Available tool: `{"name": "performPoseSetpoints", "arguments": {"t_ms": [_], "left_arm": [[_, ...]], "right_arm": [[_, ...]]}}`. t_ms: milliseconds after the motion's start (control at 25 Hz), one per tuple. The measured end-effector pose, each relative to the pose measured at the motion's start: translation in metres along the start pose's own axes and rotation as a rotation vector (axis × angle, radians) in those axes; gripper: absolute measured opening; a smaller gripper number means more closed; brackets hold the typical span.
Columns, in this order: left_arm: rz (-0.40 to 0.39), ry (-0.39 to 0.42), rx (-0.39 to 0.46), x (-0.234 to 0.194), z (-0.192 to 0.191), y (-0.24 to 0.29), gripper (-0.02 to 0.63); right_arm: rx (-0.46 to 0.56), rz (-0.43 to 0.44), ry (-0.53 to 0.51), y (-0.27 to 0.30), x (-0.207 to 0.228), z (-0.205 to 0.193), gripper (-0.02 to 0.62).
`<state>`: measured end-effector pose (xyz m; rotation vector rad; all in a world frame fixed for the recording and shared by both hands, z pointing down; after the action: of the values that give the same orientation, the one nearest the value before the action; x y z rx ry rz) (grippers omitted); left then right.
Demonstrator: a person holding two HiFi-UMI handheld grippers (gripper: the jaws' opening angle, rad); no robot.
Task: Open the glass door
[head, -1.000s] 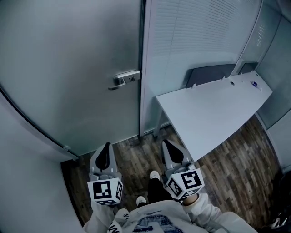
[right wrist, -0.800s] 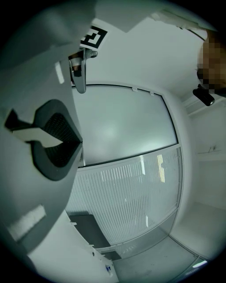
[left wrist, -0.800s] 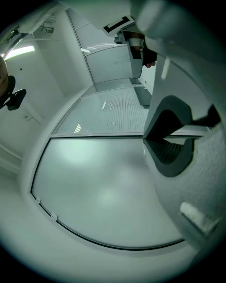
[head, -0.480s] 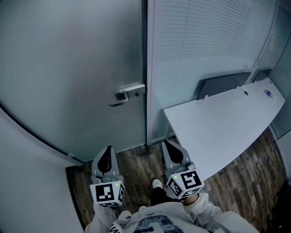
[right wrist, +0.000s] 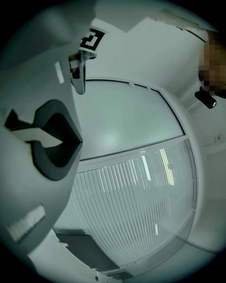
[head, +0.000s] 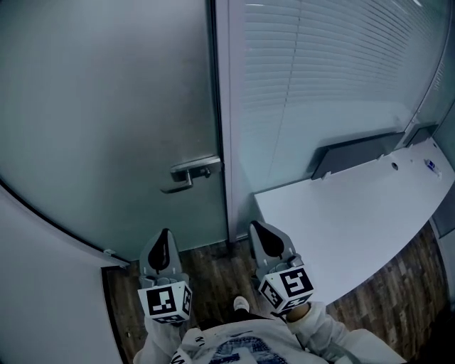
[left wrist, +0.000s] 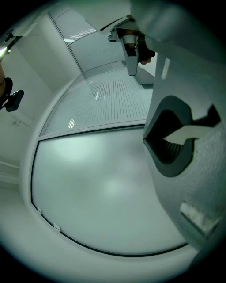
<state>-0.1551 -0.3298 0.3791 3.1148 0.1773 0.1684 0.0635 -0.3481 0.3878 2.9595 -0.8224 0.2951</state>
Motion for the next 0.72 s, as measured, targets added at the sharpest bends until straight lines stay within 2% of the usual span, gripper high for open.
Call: {"name": "performPoseSetpoints", "arguments": {"t_ms": [320,520,600,720], "left_arm": [[0.034,0.051,-0.030,-0.001,-0.006,0.014,0.005],[0.045,0.071,-0.010,-0.012,-0.011,0.018,0.006],[0.038,0.082,-0.026,-0.016,-0.017,0.022,0.061],[0.034,0.131,-0.043,-0.023,-0.021,0.028,0.091]], "right_arm": [[-0.023,0.044,0.039,0.028,0.008,-0.010,0.003],[-0.039,0.048,0.045,0.039,0.003,-0.020,0.003],[-0.043,0.046,0.043,0.044,0.001,-0.023,0.003],[-0.043,0.037,0.040,0.050,-0.003,-0.021,0.003]]}}
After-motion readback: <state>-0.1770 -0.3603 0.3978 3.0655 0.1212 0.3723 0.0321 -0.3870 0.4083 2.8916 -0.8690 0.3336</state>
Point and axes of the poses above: the fingertips, and each gripper's own axes: y forward along the fingers, x to its right, z out of its top, the point moved 3 cm from there along -y, backward along the fingers, and after that the axes turned 2 degrees about y, right-handed, at the moved point
